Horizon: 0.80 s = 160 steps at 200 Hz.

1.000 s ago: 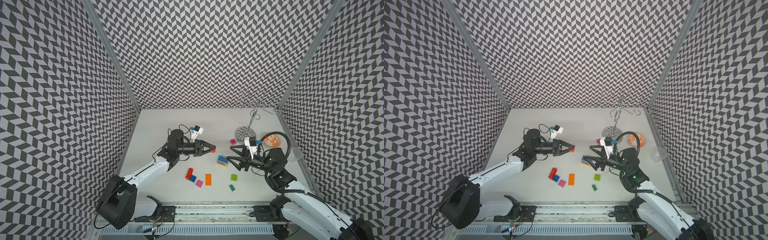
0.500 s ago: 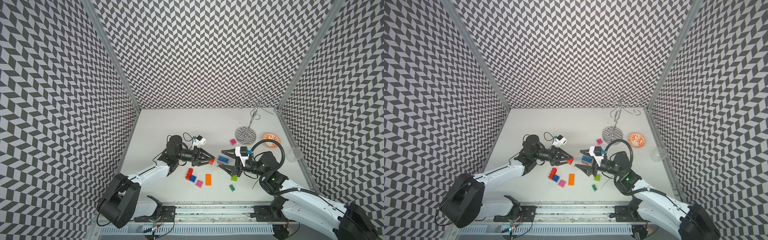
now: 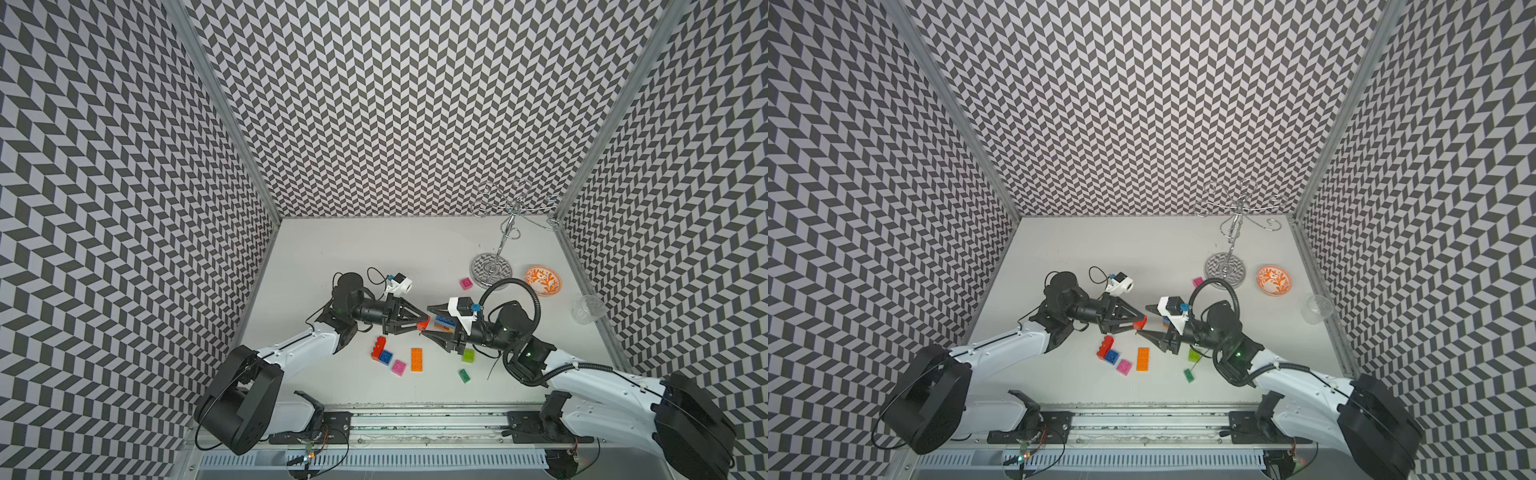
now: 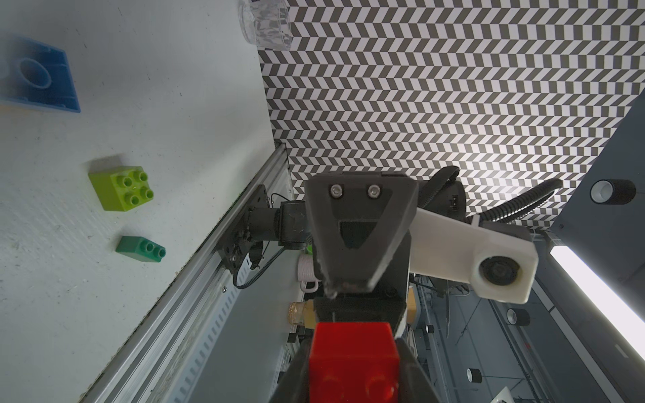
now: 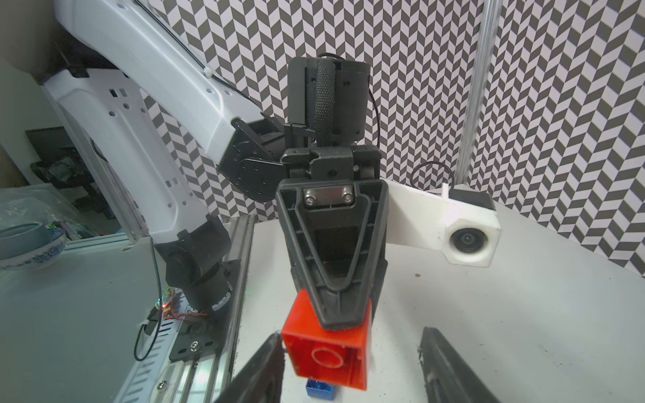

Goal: Assemble the letter p with lego
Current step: Pick up the lego brick from the center of the board.

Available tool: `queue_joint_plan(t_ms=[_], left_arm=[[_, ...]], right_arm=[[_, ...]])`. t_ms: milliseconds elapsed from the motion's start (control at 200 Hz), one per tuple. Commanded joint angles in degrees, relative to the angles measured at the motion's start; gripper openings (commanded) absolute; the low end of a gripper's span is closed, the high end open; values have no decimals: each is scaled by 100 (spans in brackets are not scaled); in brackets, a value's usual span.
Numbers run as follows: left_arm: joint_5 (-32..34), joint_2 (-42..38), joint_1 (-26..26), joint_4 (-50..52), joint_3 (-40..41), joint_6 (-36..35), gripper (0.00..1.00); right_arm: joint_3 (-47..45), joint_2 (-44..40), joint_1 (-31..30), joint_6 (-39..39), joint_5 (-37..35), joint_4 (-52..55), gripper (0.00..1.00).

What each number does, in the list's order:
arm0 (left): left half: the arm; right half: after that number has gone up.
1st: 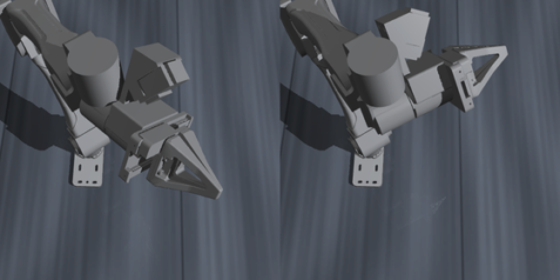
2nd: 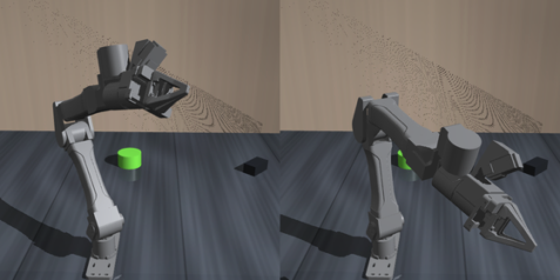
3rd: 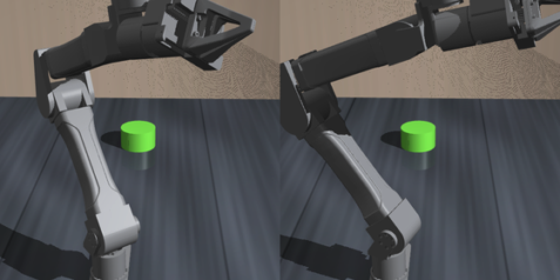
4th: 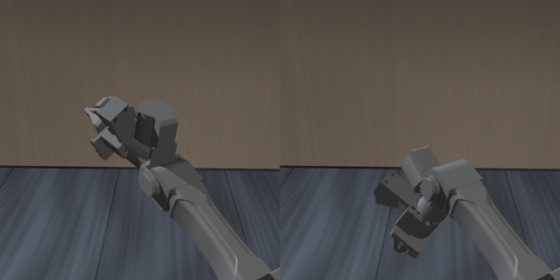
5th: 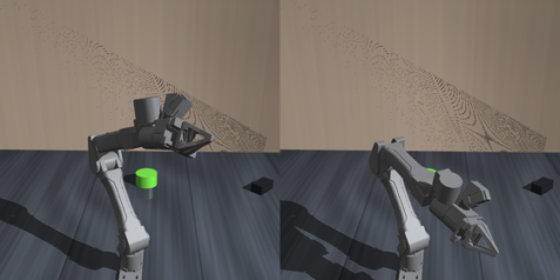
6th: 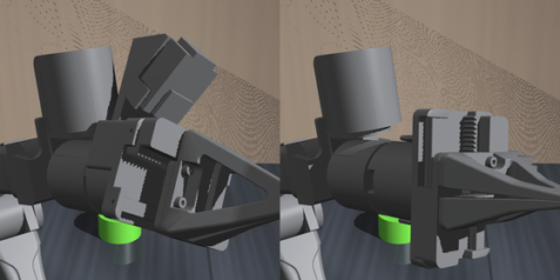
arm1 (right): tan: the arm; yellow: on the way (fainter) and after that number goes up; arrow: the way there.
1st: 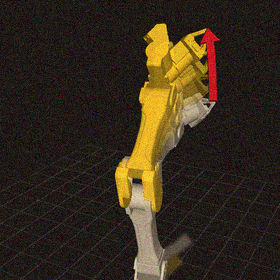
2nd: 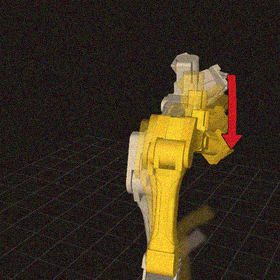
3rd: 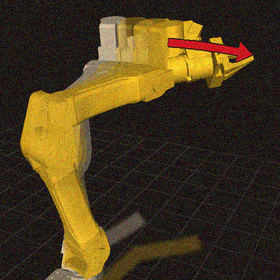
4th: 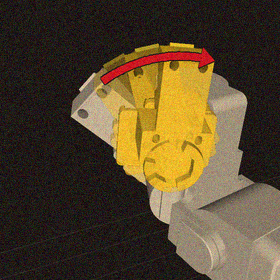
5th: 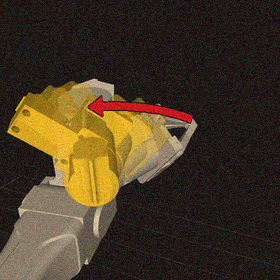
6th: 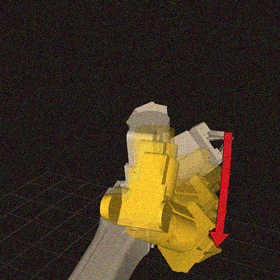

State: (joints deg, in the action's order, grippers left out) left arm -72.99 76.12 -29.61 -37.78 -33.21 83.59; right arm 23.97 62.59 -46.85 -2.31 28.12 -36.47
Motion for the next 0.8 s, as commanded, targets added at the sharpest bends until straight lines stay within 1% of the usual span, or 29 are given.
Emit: queue_joint_plan(t_ms=[0,120,295,336,416,521,601,641,681,741,796], left_arm=[[-60,43,-3,-265,79,1,29],[-51,45,-2,-283,121,-3,29],[-17,30,-5,-283,180,-18,29],[-8,29,7,-283,189,-18,28],[14,26,7,-283,192,-25,29],[55,30,7,-236,170,-80,30],[102,18,28,-66,112,-233,37],[134,-12,51,139,64,-402,43],[185,-50,84,464,-12,-663,53],[309,-127,178,1127,-167,-1200,67],[550,-230,337,1948,-362,-1865,86]], right_arm=[[180,100,-103,-95,-143,-511,58],[213,157,-137,-99,-159,-519,49],[218,181,-166,-70,-166,-563,46],[222,184,-167,-69,-166,-554,43],[240,225,-180,-63,-151,-537,35],[288,247,-193,-51,-132,-452,19],[351,241,-202,-24,-195,-307,13],[400,221,-202,-27,-253,-160,11],[459,187,-202,-25,-323,12,11],[585,132,-202,-12,-514,379,8],[703,84,-197,-12,-694,766,5]])
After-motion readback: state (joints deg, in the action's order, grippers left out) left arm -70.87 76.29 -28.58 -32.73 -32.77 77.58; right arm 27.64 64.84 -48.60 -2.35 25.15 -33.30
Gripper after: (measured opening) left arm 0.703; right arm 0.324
